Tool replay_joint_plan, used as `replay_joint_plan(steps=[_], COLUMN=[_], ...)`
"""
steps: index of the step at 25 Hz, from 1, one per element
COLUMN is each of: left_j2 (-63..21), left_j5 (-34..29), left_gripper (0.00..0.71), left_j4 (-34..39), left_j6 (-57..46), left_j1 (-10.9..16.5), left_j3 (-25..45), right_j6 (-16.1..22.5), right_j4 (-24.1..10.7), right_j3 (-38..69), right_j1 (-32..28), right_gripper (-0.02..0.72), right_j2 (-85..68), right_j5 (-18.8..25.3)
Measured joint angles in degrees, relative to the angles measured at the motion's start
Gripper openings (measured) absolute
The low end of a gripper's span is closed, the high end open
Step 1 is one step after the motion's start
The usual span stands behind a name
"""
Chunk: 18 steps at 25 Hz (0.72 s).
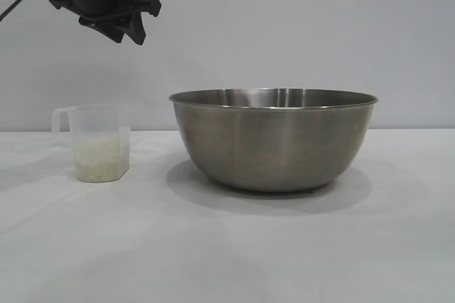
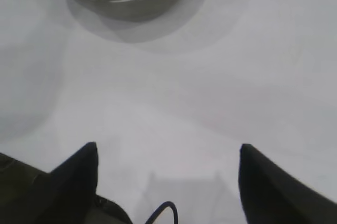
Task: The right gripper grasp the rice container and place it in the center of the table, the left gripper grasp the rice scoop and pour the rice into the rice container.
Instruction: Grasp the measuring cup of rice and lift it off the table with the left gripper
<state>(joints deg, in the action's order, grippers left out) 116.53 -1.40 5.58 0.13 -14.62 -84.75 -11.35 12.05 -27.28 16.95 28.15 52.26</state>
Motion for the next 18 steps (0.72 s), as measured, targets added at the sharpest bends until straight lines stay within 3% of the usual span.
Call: replay_joint_plan(steps=[3,7,8,12,18], left_j2=[0.0,-0.5,-0.8,-1.8,-2.0], left_j5=[-1.0,-1.3,-1.3,-1.3,-1.3], left_gripper=[0.272,0.272,0.272,0.272,0.272], left_j4=[1.1,1.5,1.5,1.5,1.5], left_j6=[0.0,0.0,0.0,0.0,0.0], left_j1=[0.0,0.0,0.0,0.0,0.0], left_j3=[0.0,0.0,0.0,0.0,0.0], right_j6=[0.0,0.1,0.8,9.4,22.7], right_j4=[0.1,-1.5,-2.3,-7.3,-19.4], right_j3=[-0.2,-1.4,-1.4,-1.4,-1.4], right_j1=[0.0,-0.3,-0.7,-2.5,-2.8], right_gripper=[0.509,0.509,0.459,0.459,0.459], right_j2=[-3.3,-4.7,-5.5,-12.5,-26.7], right_j5=[1.5,7.9,9.4,10.8,13.7])
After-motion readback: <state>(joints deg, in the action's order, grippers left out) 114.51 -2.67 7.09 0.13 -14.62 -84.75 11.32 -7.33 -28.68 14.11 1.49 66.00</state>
